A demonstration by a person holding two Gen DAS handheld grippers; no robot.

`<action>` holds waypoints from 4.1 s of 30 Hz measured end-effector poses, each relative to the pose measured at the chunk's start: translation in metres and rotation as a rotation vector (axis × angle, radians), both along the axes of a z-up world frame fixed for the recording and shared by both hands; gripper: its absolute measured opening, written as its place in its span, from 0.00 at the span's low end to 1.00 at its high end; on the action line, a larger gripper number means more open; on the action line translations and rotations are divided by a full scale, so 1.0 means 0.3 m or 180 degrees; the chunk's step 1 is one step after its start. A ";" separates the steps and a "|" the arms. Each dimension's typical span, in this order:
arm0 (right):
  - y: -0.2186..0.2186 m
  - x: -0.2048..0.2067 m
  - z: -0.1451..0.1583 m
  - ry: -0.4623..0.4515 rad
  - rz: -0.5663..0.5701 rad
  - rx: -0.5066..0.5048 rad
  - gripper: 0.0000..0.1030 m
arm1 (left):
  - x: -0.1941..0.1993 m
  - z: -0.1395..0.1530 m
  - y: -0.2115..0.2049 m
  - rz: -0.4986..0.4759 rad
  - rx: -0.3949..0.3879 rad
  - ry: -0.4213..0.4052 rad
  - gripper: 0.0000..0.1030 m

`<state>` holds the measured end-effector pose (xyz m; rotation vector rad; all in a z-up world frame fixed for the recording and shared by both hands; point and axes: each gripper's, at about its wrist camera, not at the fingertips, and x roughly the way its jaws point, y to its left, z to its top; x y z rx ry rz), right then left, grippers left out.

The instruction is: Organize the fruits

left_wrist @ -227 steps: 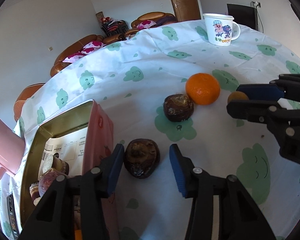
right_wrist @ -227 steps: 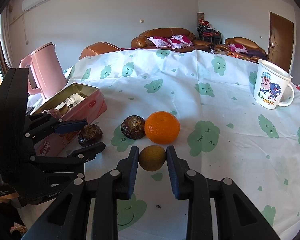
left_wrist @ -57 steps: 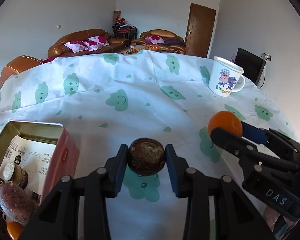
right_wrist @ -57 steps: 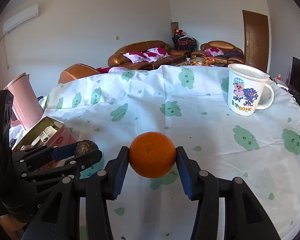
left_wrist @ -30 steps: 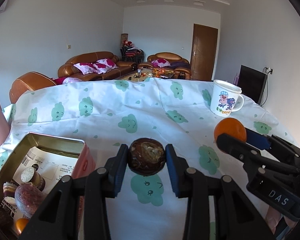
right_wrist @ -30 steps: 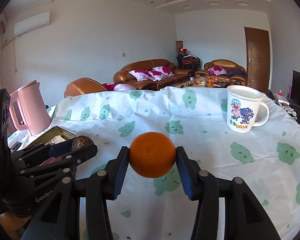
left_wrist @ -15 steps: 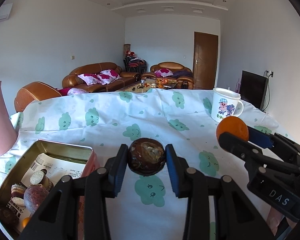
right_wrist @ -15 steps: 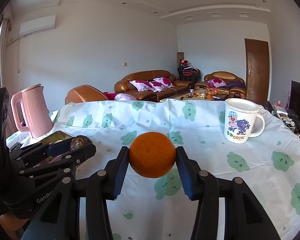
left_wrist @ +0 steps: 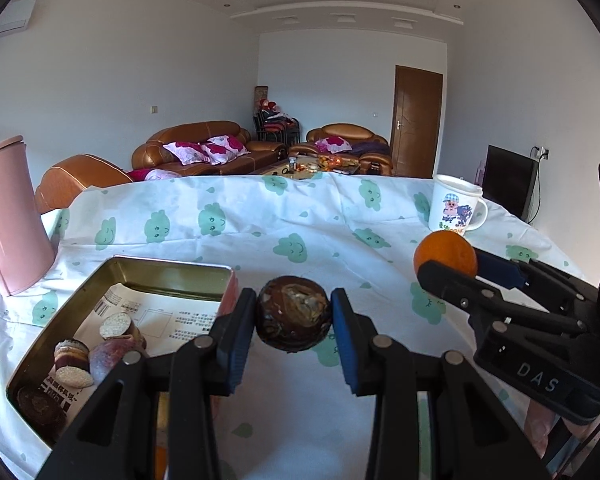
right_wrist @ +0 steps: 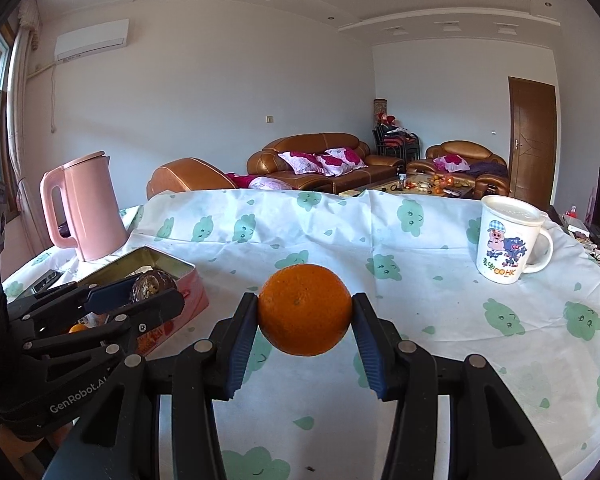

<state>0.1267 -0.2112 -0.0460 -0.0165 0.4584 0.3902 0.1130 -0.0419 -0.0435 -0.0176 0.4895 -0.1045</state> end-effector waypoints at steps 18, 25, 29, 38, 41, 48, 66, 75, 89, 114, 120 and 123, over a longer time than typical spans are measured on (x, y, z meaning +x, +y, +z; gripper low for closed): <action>0.304 -0.034 0.040 0.0016 0.0625 -0.0030 0.48 | -0.157 0.051 0.301 0.0558 0.0097 -0.0101 0.38; 0.417 -0.028 0.039 0.0071 0.0827 -0.0075 0.48 | -0.176 0.022 0.402 0.0771 0.0060 0.0002 0.38; 0.473 -0.016 0.021 0.0159 0.0901 -0.0108 0.48 | -0.183 0.004 0.451 0.0869 0.0007 0.0049 0.38; 0.540 0.020 -0.034 0.0335 0.0893 -0.0281 0.48 | -0.189 -0.030 0.474 0.0851 -0.0048 0.0177 0.38; 0.550 0.042 -0.062 0.0474 0.0887 -0.0343 0.48 | -0.179 -0.039 0.480 0.0842 -0.0044 0.0259 0.39; 0.577 0.033 -0.070 0.0478 0.0999 -0.0447 0.50 | -0.171 -0.066 0.482 0.0818 -0.0076 0.0394 0.54; 0.446 -0.079 0.021 0.0240 0.0872 -0.0144 0.63 | -0.262 -0.002 0.527 0.0965 -0.0218 0.0085 0.84; 0.396 -0.151 0.070 0.0081 0.0805 -0.0053 0.68 | -0.298 0.036 0.483 0.0890 -0.0177 -0.0059 0.92; 0.375 -0.192 0.102 -0.0013 0.0802 -0.0044 0.69 | -0.307 0.056 0.459 0.0843 -0.0156 -0.0091 0.92; 0.315 -0.222 0.128 -0.0144 0.0686 -0.0035 0.70 | -0.319 0.081 0.419 0.0831 -0.0048 -0.0176 1.00; 0.287 -0.229 0.136 -0.0194 0.0637 -0.0017 0.71 | -0.332 0.102 0.391 0.0759 -0.0030 -0.0257 1.00; 0.273 -0.231 0.139 -0.0204 0.0608 -0.0002 0.71 | -0.326 0.100 0.377 0.0768 0.0013 -0.0230 1.00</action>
